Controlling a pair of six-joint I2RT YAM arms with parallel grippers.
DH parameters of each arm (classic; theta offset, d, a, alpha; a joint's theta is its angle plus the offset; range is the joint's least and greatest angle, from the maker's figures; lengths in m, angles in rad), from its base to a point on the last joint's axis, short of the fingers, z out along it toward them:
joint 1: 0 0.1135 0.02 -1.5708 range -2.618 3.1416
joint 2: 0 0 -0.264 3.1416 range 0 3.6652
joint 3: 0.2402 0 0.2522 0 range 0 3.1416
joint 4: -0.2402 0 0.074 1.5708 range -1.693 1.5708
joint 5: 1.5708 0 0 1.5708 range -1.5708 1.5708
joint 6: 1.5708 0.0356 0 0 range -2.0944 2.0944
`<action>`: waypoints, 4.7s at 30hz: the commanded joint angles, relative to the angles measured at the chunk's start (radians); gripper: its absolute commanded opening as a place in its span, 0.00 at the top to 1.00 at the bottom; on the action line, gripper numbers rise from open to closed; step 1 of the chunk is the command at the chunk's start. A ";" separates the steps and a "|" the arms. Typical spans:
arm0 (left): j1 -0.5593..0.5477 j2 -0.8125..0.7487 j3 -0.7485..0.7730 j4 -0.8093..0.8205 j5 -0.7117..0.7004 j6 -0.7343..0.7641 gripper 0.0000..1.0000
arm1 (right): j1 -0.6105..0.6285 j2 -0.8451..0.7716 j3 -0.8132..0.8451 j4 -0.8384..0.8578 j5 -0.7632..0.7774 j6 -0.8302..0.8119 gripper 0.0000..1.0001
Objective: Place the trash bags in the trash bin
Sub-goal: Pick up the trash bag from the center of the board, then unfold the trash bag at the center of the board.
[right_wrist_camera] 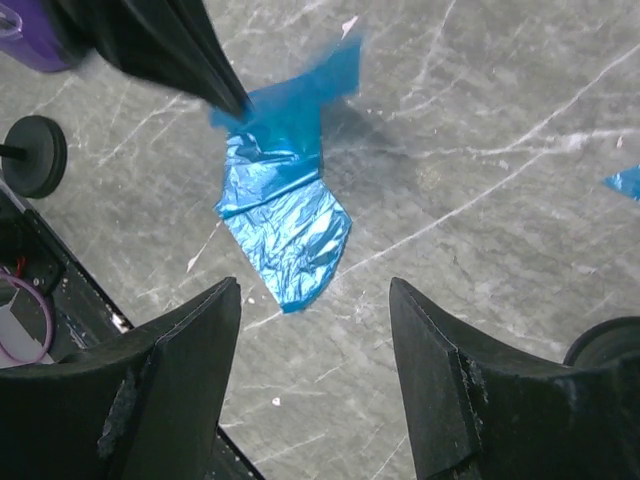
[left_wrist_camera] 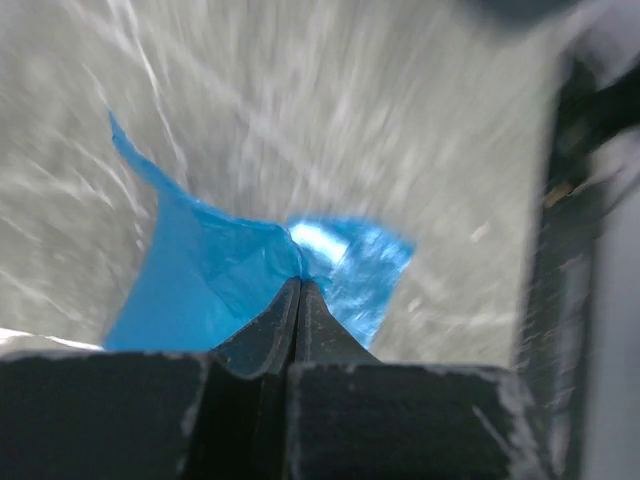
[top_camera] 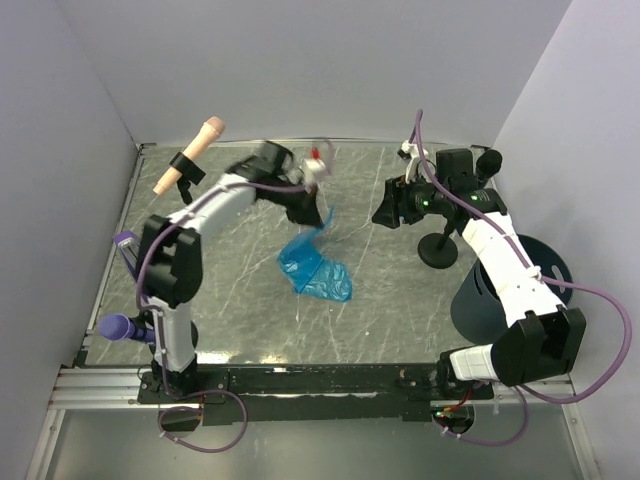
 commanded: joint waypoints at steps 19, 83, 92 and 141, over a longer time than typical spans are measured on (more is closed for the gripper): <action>0.137 -0.247 -0.199 1.416 0.597 -1.284 0.99 | 0.157 0.194 0.344 0.159 -0.255 0.091 0.39; 0.123 -0.293 -0.222 1.275 0.605 -1.169 0.97 | 0.206 0.276 0.427 0.208 -0.541 0.113 0.57; 0.118 -0.287 -0.225 1.312 0.616 -1.190 0.99 | 0.209 0.282 0.394 0.292 -0.618 0.183 0.89; 0.082 -0.209 -0.083 0.965 0.550 -0.914 1.00 | 0.097 0.253 0.280 0.506 -0.713 0.456 1.00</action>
